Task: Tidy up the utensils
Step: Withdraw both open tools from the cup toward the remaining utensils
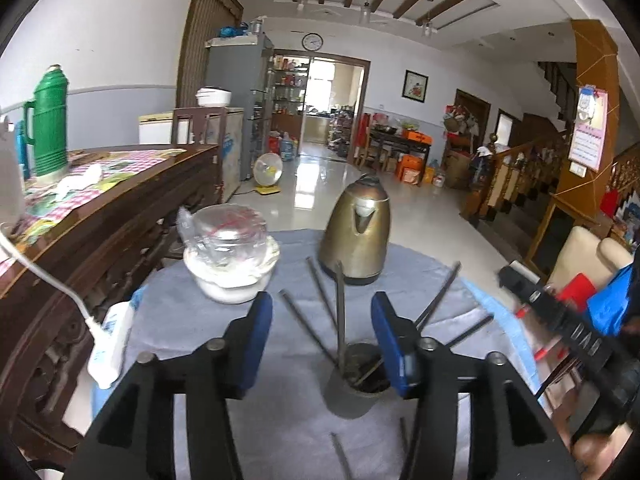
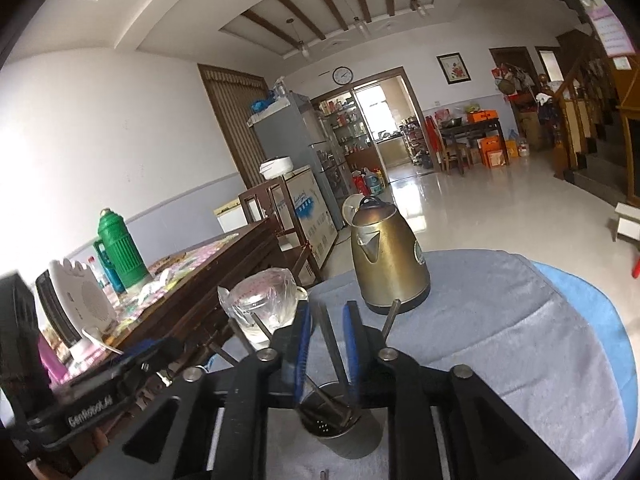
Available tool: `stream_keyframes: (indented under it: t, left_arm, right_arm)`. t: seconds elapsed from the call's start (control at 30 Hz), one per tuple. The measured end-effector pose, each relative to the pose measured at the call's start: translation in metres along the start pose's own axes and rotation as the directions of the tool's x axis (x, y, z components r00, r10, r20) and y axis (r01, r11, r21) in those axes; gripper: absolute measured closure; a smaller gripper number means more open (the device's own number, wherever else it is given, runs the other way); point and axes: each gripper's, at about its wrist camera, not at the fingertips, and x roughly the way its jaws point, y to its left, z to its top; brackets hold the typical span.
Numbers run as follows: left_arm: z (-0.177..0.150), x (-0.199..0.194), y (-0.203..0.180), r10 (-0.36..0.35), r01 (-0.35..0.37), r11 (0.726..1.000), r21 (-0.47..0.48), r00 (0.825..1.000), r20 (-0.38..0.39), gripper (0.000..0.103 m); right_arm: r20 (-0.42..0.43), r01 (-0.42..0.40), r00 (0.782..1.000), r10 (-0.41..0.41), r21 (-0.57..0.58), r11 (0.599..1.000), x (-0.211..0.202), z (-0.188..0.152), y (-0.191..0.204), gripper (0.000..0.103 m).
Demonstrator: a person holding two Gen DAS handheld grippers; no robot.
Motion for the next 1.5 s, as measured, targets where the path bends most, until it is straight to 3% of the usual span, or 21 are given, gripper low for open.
stream_keyframes:
  t: [0.2,0.47,0.53,0.67,0.8,1.5]
  left_arm:
    - [-0.027,-0.009,0.002,0.054,-0.050,0.997,0.052,0.995,-0.087,0.036]
    - [-0.060,-0.016,-0.007,0.078,-0.061,0.994,0.094,0.978,-0.192,0.033]
    - [-0.064,-0.017,-0.011,0.093,-0.073,0.992,0.108,0.976,-0.199,0.032]
    - [-0.071,-0.016,-0.016,0.121,-0.094,0.986,0.134,0.971,-0.206,0.032]
    - [-0.074,-0.015,-0.017,0.145,-0.114,0.981,0.154,0.967,-0.207,0.031]
    - [-0.091,0.006,-0.020,0.174,-0.126,0.976,0.180,0.944,-0.281,0.031]
  right_arm:
    - [0.018,0.002,1.000,-0.003,0.031,1.000,-0.022,-0.002,-0.006,0.080]
    - [-0.014,0.011,1.000,-0.011,0.042,0.999,-0.047,-0.021,-0.012,0.079]
    - [-0.031,0.017,0.999,-0.015,0.036,0.999,-0.050,-0.027,-0.013,0.074]
    - [-0.069,0.047,0.997,-0.044,0.033,0.998,-0.051,-0.043,-0.024,0.044]
    - [-0.090,0.096,0.991,-0.095,0.005,0.995,-0.050,-0.059,-0.034,0.044]
    - [-0.201,0.106,0.974,-0.102,0.009,0.994,-0.036,-0.094,-0.049,0.046]
